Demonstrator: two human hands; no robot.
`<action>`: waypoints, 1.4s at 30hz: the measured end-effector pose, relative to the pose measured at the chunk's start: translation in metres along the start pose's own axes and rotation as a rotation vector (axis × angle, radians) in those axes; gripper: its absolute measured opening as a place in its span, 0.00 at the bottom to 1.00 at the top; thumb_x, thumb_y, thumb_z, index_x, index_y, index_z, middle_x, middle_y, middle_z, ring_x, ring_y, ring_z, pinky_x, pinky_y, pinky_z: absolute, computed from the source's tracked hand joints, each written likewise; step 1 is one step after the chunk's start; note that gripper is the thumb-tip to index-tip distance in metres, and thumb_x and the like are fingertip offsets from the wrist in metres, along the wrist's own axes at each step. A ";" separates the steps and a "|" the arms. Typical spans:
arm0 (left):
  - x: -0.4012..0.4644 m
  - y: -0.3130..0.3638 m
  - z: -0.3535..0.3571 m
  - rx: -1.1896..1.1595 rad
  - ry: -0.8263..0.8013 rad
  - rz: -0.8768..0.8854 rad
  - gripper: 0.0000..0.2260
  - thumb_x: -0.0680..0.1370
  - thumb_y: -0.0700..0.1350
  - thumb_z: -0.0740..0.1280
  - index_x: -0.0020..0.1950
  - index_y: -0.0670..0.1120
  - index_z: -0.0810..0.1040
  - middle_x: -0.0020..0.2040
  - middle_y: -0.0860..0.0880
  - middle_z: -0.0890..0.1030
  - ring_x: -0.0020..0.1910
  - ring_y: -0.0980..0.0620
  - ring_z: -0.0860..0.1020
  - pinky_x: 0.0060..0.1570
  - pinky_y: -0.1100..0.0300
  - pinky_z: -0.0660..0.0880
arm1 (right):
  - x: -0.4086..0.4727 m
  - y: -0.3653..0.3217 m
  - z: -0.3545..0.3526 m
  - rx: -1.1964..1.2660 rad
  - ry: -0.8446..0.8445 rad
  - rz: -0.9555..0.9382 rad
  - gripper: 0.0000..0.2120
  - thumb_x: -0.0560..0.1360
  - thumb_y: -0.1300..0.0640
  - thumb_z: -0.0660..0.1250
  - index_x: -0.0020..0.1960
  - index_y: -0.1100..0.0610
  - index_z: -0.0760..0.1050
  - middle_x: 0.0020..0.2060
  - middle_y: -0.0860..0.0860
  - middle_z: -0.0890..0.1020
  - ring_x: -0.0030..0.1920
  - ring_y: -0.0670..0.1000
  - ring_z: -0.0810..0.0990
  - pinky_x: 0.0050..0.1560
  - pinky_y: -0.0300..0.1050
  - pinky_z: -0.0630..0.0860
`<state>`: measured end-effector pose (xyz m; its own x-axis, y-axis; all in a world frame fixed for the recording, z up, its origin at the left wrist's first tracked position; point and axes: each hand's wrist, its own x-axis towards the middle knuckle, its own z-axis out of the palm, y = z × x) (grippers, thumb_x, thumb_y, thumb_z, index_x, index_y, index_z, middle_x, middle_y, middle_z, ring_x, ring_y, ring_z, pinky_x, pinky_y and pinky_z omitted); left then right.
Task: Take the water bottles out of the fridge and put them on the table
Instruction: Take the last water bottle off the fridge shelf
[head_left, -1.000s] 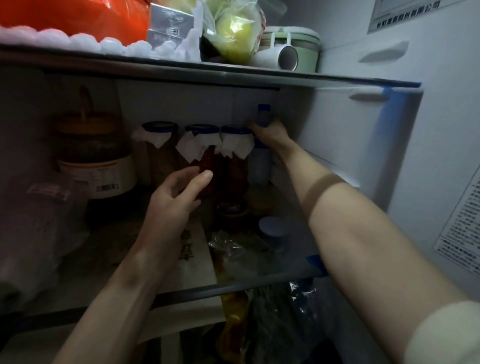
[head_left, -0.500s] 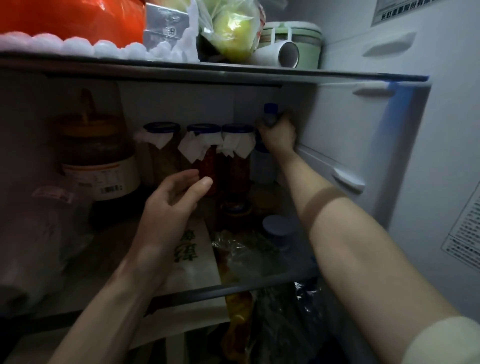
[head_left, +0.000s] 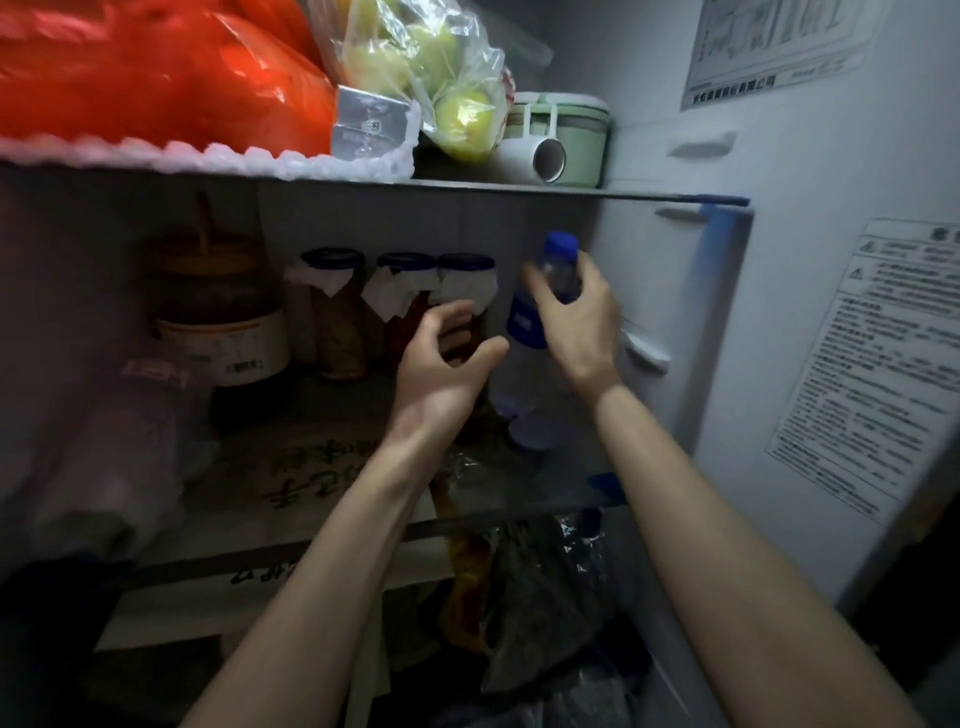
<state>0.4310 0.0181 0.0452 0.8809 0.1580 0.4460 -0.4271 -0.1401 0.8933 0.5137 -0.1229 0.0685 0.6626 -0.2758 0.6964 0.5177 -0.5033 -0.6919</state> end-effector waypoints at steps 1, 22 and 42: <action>-0.004 0.002 0.003 0.011 -0.006 0.013 0.20 0.75 0.48 0.73 0.66 0.54 0.73 0.65 0.56 0.76 0.65 0.57 0.74 0.66 0.54 0.74 | -0.007 -0.008 -0.010 0.010 -0.011 -0.010 0.18 0.72 0.39 0.69 0.53 0.51 0.78 0.45 0.46 0.84 0.47 0.48 0.82 0.47 0.45 0.76; -0.269 0.151 -0.008 0.092 0.007 0.182 0.28 0.68 0.55 0.78 0.64 0.50 0.77 0.54 0.55 0.84 0.53 0.59 0.82 0.54 0.54 0.81 | -0.196 -0.201 -0.247 0.252 -0.403 -0.115 0.14 0.75 0.42 0.70 0.56 0.47 0.77 0.47 0.42 0.83 0.49 0.42 0.83 0.54 0.49 0.82; -0.608 0.321 -0.129 0.195 0.356 0.049 0.19 0.70 0.47 0.78 0.57 0.54 0.77 0.49 0.60 0.83 0.48 0.68 0.80 0.42 0.73 0.76 | -0.434 -0.415 -0.390 0.503 -0.760 -0.242 0.18 0.74 0.43 0.71 0.57 0.54 0.79 0.47 0.46 0.85 0.47 0.43 0.84 0.50 0.46 0.83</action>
<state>-0.2677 0.0037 0.0678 0.7205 0.4700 0.5098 -0.3898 -0.3335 0.8584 -0.1998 -0.1136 0.1279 0.5902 0.4870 0.6438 0.7428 -0.0155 -0.6693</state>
